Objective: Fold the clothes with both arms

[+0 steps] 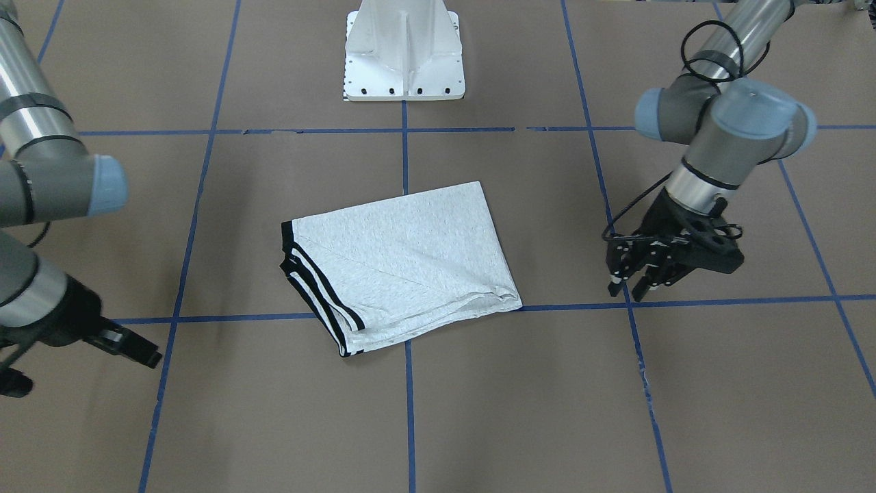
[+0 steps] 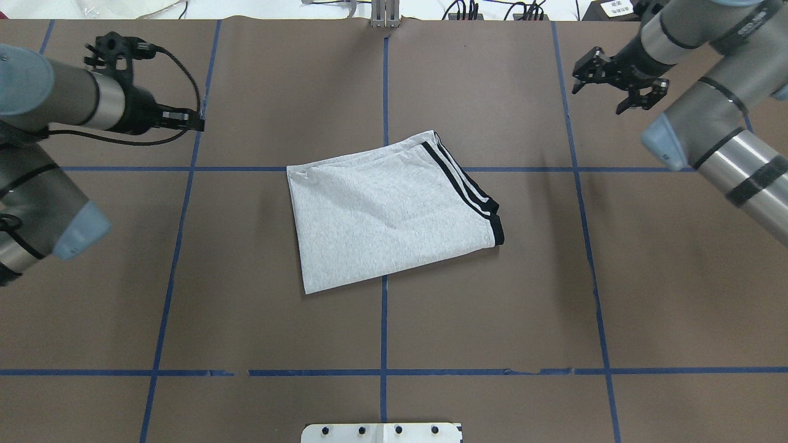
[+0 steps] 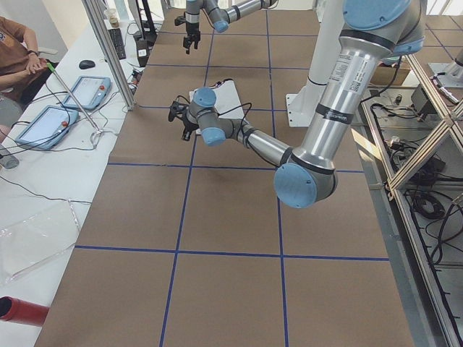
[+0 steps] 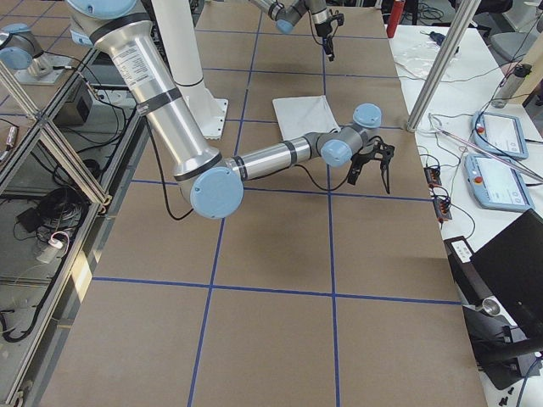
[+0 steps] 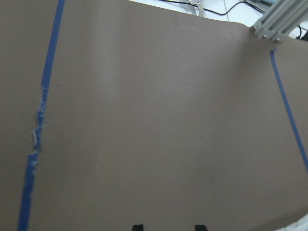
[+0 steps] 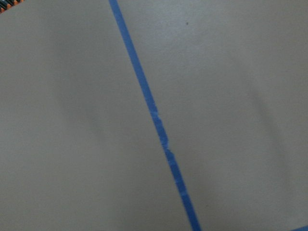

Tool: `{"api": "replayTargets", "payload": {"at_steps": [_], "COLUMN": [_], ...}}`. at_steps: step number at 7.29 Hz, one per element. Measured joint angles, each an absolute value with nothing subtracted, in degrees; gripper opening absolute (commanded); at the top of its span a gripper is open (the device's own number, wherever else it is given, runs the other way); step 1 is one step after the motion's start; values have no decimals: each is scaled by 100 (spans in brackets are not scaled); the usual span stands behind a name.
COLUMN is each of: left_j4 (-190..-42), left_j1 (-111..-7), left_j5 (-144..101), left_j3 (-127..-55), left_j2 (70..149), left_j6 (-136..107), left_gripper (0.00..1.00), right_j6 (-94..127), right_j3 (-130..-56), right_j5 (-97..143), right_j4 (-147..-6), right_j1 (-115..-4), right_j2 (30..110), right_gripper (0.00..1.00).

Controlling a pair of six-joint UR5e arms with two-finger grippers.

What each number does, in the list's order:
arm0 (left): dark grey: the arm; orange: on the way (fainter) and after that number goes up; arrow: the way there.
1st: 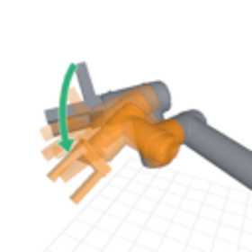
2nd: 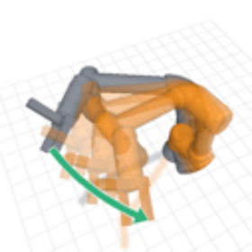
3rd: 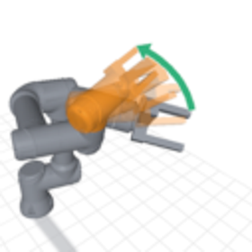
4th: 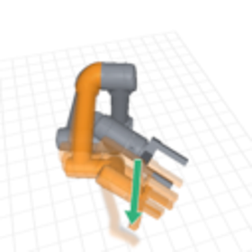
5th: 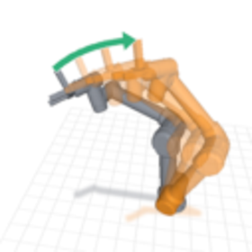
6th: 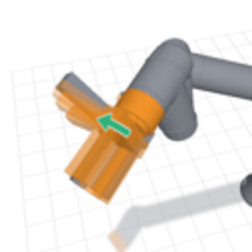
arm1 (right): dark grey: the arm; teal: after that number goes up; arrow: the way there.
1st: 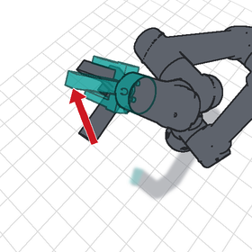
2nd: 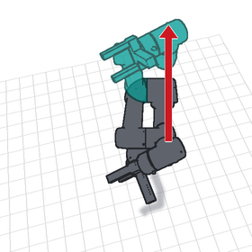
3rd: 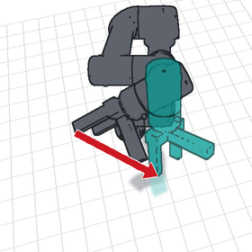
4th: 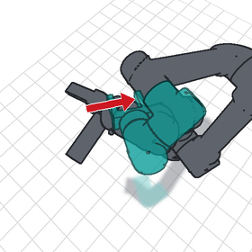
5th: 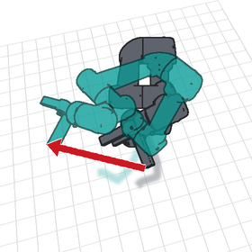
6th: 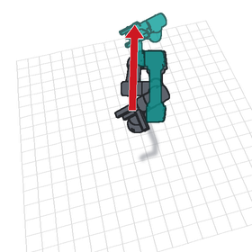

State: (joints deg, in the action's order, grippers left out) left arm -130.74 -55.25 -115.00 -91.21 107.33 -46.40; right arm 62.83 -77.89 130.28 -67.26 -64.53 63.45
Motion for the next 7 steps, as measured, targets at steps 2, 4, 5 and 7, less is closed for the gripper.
{"api": "replayTargets", "payload": {"at_steps": [2, 4, 5, 7], "left_j4": [-12684, -11634, -11086, -10237], "left_j1": [-6617, -7721, -8217, -8700], "left_j5": [-12231, -12491, -12705, -13041], "left_j3": [-9144, -9078, -9035, -9036], "left_j2": [10253, 10139, 10132, 10130], "left_j6": [-2540, -494, 258, 923], "left_gripper": [47, 52, 54, 62], "right_j6": [4035, 1878, 1121, 414], "right_j3": [-7994, -8050, -8069, -8226], "right_j5": [13427, 13492, 13465, 13366], "right_j4": [-6854, -7638, -8118, -8799], "right_j1": [-7317, -8109, -8387, -8654], "right_j2": [7200, 7675, 7736, 7911], "right_gripper": [100, 100, 100, 100]}}
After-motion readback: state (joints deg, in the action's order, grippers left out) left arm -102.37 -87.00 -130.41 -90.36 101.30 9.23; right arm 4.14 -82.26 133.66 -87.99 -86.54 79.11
